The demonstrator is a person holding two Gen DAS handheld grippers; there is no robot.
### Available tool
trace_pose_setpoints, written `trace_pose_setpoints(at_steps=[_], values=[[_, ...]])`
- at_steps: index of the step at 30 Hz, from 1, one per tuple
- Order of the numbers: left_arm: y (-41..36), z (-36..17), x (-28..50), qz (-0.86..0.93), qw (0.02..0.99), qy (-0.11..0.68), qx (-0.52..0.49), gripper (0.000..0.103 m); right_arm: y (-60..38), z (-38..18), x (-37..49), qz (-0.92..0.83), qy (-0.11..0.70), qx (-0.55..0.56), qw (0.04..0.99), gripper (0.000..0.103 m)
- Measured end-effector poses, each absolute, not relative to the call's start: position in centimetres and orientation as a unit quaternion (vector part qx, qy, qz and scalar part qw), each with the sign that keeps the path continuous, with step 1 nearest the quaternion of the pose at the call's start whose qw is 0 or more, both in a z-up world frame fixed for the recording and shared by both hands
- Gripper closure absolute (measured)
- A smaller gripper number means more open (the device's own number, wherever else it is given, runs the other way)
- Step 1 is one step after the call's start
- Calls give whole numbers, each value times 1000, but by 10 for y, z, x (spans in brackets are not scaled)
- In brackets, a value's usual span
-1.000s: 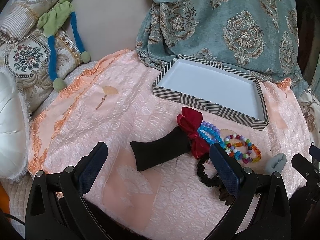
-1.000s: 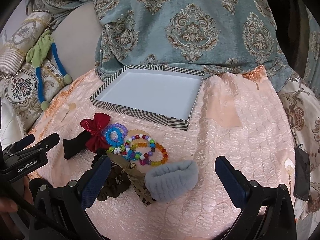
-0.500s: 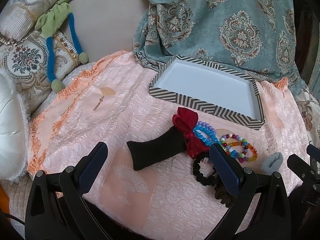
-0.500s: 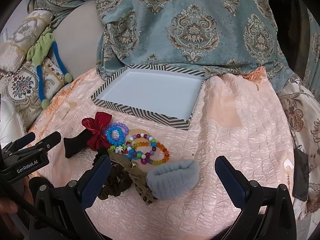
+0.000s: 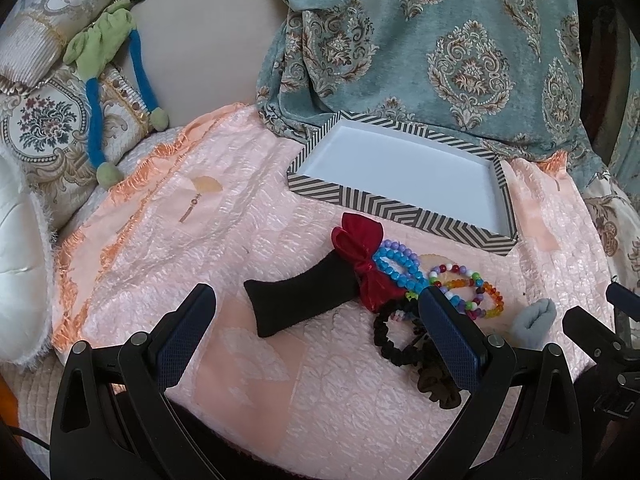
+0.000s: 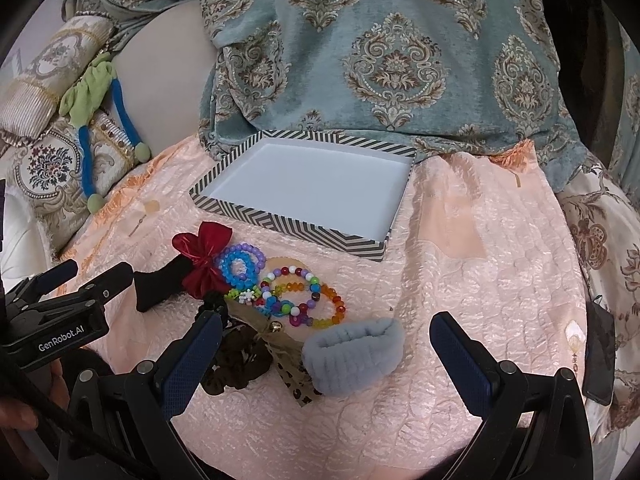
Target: Organize jewelry
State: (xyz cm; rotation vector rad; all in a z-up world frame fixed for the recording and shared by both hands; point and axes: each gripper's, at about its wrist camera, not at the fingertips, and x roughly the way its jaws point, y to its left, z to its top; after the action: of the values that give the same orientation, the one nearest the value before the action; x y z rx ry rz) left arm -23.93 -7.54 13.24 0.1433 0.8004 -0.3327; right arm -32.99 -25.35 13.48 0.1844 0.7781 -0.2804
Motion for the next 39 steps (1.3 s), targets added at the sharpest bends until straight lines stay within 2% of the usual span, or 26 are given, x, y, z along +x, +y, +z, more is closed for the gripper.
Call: trace_pose_setpoints(at_steps=[15,22,30,35,39], values=[[-78,127,-237,-165,901,394,77,1,-256,132,-328,-133,384,92,909,0],[-56,124,-220,-143,904,398,71,1,-300,133,-342,-156,377,135,903,0],[-27,111,-194,-140,897,416,46,1,-328,100,-344,-143,415,180,880,0],[-33,99,-182,-151,888,428,70,1,-329,78,-331,-116,431,216,868,1],[-47,84,-173,-178,874,442,95,1,-328,63,-323,-102,441,236,860,5]])
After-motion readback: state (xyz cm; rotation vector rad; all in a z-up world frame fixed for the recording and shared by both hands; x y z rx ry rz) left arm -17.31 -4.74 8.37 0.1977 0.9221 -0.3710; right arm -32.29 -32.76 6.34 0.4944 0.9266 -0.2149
